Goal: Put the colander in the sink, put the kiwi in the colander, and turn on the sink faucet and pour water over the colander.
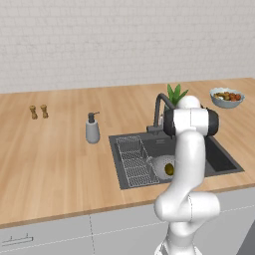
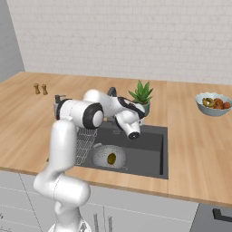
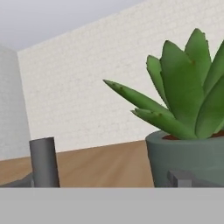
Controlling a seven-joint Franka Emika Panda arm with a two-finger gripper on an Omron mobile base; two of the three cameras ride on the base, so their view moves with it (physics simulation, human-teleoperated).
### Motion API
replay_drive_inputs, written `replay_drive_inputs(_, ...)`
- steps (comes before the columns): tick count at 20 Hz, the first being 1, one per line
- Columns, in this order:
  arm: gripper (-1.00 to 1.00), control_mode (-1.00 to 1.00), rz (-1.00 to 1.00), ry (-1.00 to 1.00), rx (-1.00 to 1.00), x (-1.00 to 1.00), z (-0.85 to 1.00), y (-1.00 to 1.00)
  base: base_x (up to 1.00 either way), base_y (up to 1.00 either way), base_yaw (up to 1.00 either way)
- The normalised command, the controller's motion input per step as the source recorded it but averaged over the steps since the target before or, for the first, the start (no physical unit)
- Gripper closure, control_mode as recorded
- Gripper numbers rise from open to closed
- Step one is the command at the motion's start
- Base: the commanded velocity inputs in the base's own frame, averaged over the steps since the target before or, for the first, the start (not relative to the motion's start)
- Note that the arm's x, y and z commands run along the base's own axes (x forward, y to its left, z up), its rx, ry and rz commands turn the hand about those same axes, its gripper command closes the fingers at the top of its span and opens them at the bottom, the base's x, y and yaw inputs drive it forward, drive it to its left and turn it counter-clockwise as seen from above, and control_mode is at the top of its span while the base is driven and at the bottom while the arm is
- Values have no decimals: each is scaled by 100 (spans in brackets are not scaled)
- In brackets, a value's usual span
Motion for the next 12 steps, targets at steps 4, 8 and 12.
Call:
replay_drive_inputs(4, -100, -100, 1, 0, 0, 1, 0, -80, 0, 0, 0)
replay_drive_inputs(8, -100, -100, 3, 0, 0, 12, 0, -85, 0, 0, 0)
replay_drive_inputs(12, -100, -100, 4, 0, 0, 15, 0, -83, 0, 0, 0)
